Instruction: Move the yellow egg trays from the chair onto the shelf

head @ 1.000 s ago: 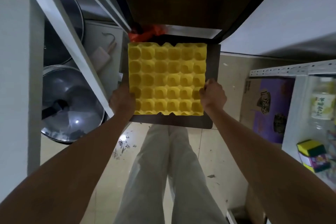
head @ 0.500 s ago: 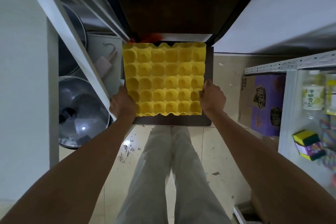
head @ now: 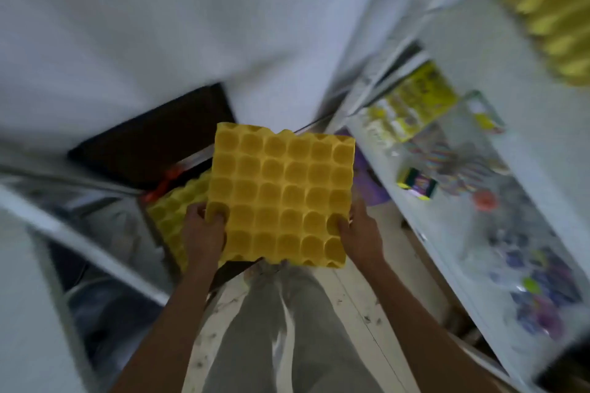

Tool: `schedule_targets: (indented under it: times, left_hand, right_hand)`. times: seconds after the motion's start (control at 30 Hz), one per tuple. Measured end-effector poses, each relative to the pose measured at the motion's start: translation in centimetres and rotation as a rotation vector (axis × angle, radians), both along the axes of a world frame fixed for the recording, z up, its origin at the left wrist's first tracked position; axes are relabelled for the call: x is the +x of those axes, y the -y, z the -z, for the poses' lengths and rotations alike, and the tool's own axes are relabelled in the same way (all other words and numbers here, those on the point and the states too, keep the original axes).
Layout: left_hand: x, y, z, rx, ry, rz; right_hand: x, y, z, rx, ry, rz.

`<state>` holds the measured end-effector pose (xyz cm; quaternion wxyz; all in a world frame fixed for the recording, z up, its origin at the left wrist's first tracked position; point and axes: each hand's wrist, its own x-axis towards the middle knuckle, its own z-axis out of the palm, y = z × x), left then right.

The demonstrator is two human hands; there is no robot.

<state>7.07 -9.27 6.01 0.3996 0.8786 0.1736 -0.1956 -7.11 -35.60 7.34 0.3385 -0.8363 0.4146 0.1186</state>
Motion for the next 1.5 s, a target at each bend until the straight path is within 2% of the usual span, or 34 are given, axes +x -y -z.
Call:
schedule_targets:
  times: [0.13,0.27,0.43,0.6,0.87,1.13,1.3,1.5]
  left_hand:
    - [-2.7,8.4,-6.0,-0.086,0.044,0.273]
    - [-6.3,16.0,-12.0,-0.105,0.062,0.519]
    - [-12.0,23.6,-17.3,-0.060,0.142,0.797]
    - [-17.0,30.0,-21.5,-0.139,0.150,0.877]
    - [-15.0,38.7,-23.9,-0.065,0.305,0.985]
    - [-8.5,45.7,-20.1,0.087,0.529,1.176]
    - [-6.1,48.2,-17.8,-0.031,0.586,1.194]
    - [-4.0,48.9,-16.6,-0.072,0.622,1.164]
  right_hand:
    - [-8.7,2.2,-7.7,0.041,0.089,0.476]
    - [-17.4,3.8,-13.4,0.074,0.155,0.739]
    - [-26.5,6.4,-17.6,0.071,0.173,0.892]
    - [-31.7,10.1,-20.0,-0.005,0.204,0.921]
    - [-30.1,18.8,-21.0,-0.184,0.134,0.865]
    - [-24.9,25.6,-18.0,-0.246,0.014,0.896]
    - [-22.2,26.3,-16.3,-0.336,0.085,0.989]
    - [-20.6,27.0,-16.1,-0.404,0.065,0.951]
